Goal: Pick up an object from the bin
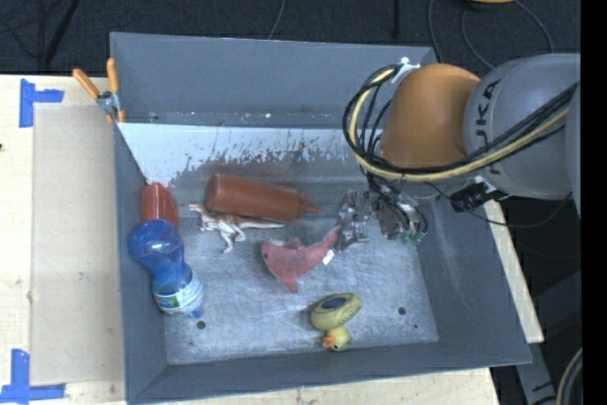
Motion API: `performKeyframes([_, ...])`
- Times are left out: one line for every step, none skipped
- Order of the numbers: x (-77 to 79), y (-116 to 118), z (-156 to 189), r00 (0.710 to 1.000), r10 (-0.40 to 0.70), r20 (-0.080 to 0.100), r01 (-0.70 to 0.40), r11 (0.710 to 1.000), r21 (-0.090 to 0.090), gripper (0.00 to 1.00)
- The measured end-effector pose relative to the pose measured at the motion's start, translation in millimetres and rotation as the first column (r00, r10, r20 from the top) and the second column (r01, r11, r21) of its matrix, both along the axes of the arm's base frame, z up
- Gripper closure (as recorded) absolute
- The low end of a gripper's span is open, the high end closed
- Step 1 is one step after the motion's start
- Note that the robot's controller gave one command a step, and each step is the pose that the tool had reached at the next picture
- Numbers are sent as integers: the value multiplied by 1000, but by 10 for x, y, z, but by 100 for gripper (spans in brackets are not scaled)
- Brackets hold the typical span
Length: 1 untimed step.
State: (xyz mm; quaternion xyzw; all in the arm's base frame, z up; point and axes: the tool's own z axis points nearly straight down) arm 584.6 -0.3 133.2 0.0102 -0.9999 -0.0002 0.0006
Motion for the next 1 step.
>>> performKeyframes([3,0,128,1000,0,1,0,1000,0,100])
